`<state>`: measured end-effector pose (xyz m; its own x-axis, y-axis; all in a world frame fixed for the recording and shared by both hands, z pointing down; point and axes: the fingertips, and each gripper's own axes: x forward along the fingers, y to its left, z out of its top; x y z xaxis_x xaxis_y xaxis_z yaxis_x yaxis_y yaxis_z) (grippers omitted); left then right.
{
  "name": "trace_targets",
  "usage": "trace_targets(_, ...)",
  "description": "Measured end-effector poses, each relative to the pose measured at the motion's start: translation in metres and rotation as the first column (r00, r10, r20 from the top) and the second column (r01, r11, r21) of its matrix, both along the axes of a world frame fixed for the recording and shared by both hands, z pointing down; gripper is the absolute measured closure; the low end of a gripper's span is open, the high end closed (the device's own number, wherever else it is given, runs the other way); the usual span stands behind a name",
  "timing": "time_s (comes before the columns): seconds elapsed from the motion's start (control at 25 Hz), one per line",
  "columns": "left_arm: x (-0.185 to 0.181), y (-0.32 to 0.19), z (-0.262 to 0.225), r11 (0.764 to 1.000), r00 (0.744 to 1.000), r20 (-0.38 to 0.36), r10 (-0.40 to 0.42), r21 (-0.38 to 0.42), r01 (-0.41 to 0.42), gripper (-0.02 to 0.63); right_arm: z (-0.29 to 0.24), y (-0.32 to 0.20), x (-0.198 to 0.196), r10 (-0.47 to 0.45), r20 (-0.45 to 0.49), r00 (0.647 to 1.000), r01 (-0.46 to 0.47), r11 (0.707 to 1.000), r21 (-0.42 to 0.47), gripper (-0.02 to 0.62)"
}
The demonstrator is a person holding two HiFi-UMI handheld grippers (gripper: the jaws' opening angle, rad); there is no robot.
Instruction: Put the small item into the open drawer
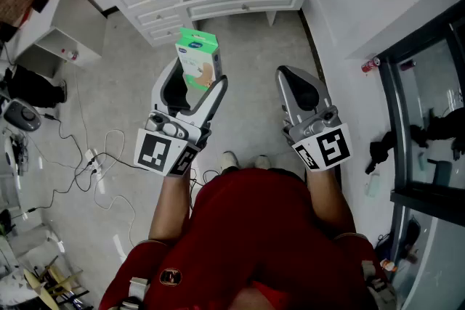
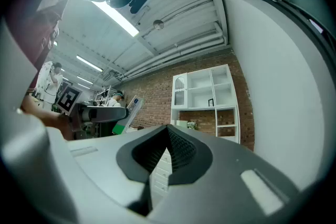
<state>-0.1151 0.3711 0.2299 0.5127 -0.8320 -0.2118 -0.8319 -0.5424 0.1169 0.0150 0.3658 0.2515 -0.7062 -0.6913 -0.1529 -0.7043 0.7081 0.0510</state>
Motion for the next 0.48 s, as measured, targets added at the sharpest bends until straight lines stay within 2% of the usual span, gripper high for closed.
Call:
trace_targets(0.16, -0.011, -0.001, 0.006, 1.000, 1.000, 0.011, 0.010, -0.002, -0.010, 0.247, -0.001, -0.002, -0.014, -0.022, 0.026, 0.999, 0.022, 1.000, -0.008, 0.583)
trace_targets(0.48, -0.047, -0.010, 0.009, 1.000, 1.000, -0.005, 0.029, 0.000, -0.029, 0.247, 0.003, -0.013, -0.044, 0.012, 0.015, 1.000, -0.012, 1.000, -0.015, 0.583)
